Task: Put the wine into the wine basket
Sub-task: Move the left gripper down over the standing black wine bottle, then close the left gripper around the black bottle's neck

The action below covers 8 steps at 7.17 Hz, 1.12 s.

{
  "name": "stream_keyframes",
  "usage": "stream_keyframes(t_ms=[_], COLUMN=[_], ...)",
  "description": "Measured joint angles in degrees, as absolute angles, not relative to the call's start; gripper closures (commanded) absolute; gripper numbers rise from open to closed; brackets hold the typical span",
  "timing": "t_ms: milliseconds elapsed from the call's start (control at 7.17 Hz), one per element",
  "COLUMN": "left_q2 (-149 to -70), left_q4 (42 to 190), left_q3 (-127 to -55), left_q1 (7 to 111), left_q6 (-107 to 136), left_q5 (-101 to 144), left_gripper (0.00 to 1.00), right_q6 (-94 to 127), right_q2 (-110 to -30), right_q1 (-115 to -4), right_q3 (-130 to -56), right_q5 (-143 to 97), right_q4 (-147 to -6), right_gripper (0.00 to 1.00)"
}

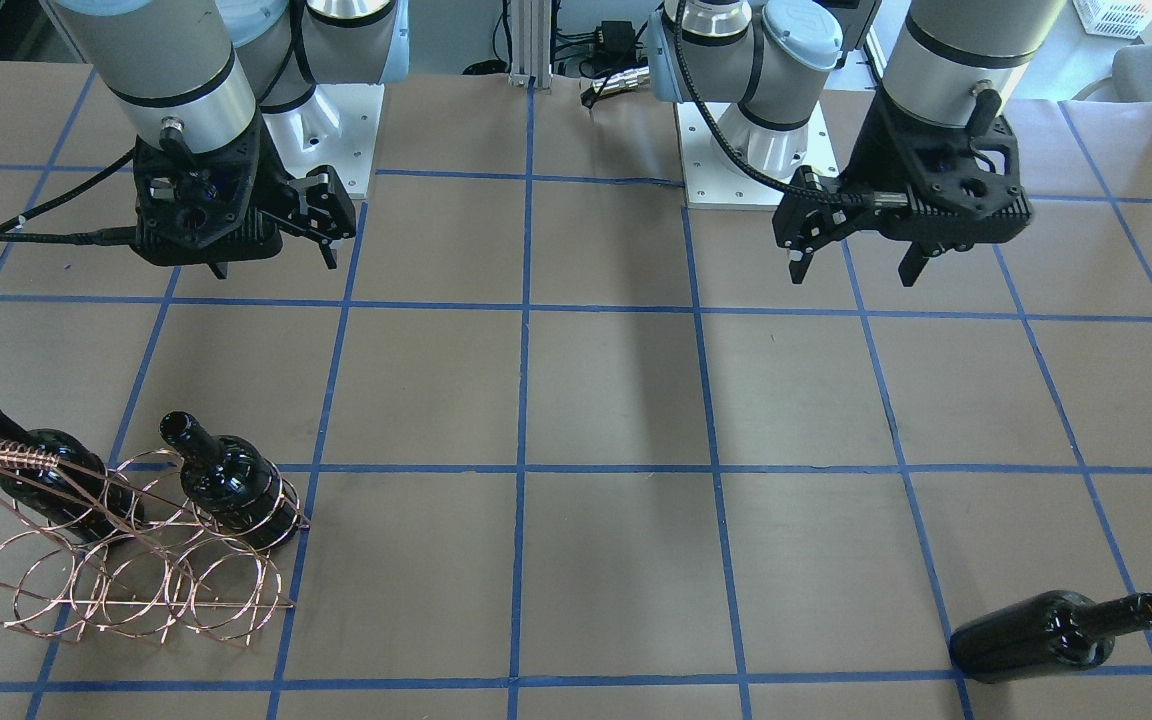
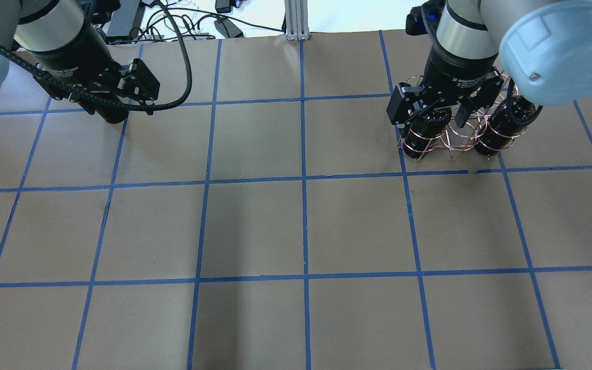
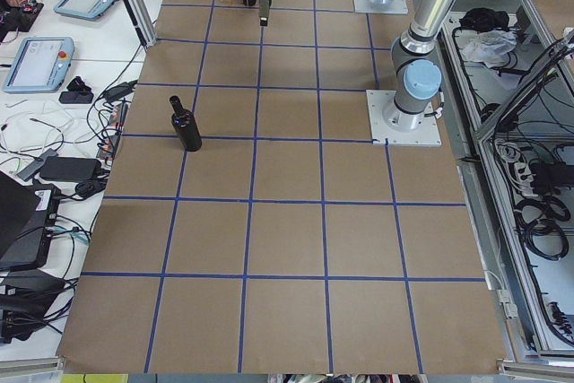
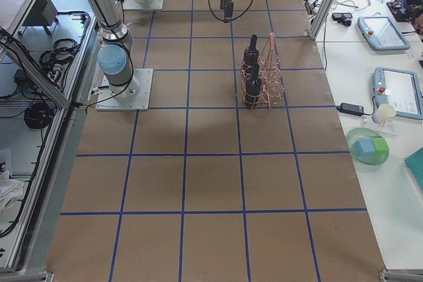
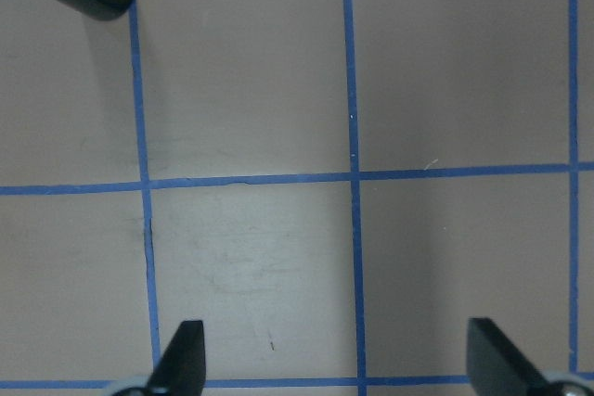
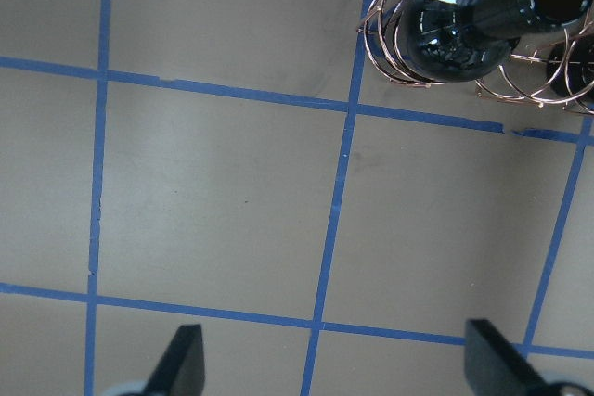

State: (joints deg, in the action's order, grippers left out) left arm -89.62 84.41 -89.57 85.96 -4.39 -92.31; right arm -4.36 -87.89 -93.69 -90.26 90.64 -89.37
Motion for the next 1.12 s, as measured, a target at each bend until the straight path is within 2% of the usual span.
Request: stream_keyframes(t_ms=[558,837,977,1116], left_q2=[-96.3,-101.5,-103.7,-105.6], left_q4=[64.4,56.3,53.4,51.4], left_q3=[-92.9,-92.7,-92.2,-91.8], left_q1=[73.3,71.0,70.6,69.8], left_q6=[-19.3,-21.8,-22.7,-23.4], left_q5=[-91.0,-89.4,-89.2,-89.0], left_gripper=[0.0,0.03,0.13,0.09], right_q6=[-4.5,-4.9,-5.0,-5.0], right_q2=[-87.9,-87.9,-87.9,-87.9], right_q1=[-93.7,-93.7,-93.7,-93.7], right_q3=[-90.3,-90.3,-90.3,-90.4], right_q5=[91.0,91.5,91.5,91.5], right_q4=[-88.9,-88.9,-88.9,-88.9], right_gripper=[0.0,0.0,0.0,0.0])
